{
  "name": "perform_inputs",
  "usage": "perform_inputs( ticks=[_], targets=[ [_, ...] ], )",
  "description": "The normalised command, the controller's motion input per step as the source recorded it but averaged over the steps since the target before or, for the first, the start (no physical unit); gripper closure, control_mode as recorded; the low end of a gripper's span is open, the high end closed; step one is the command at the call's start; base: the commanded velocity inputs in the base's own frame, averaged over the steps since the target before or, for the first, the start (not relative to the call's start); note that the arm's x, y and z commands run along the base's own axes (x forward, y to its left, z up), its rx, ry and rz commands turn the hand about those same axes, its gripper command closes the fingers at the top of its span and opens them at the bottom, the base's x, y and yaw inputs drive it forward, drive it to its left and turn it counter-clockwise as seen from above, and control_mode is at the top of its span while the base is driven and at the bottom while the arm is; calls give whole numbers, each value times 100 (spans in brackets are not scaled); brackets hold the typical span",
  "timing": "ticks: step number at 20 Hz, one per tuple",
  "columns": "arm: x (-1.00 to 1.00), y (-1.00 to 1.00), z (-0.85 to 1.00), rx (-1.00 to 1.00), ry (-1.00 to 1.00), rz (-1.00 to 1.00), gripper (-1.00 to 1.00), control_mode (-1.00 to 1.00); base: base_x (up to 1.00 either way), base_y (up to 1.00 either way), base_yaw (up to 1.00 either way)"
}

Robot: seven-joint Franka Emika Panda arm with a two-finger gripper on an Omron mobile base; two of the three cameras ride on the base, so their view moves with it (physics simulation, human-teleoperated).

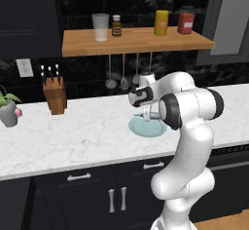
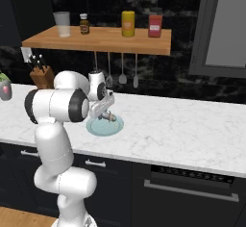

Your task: Pick up the knife from the drawer and place it on the cutting board. Then place the meat from the plate to the cutting board.

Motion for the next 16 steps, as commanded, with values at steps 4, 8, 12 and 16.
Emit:
perform_inputs(
  ticks=[4, 8, 12, 16],
  targets=[
    [-67, -15, 100, 14, 0, 1, 100, -100, 0, 0, 0],
    [-37, -2, 100, 12, 2, 4, 100, -100, 0, 0, 0],
    [-57, 0, 88, 2, 9, -9, 100, -100, 0, 0, 0],
    [-82, 10, 58, 8, 11, -39, 100, -100, 0, 0, 0]
  ],
)
